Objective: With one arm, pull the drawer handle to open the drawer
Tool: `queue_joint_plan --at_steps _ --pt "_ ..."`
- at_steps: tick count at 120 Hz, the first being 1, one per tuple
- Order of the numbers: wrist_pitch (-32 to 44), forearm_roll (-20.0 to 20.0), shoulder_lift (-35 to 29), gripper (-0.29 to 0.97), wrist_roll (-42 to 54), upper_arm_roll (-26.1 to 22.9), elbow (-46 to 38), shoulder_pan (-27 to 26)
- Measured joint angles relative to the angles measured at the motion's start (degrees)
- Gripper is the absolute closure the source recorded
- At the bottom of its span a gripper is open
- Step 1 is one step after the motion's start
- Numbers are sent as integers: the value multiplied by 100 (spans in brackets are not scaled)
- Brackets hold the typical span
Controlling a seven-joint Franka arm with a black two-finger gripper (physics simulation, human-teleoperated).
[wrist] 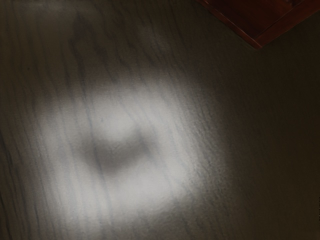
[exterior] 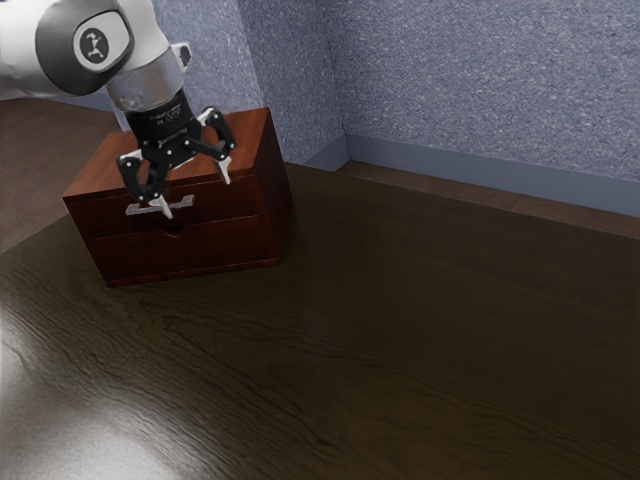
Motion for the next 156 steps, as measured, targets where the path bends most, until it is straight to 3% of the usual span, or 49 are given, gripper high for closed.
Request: queue_joint_plan --at_steps 64,122,156 --pt "1646 -80 -337 0 -1286 919 -964 -5" --pt "2769 -316 249 0 -1788 971 -976 354" --pt "2910 -356 369 23 -1948 971 -985 523"
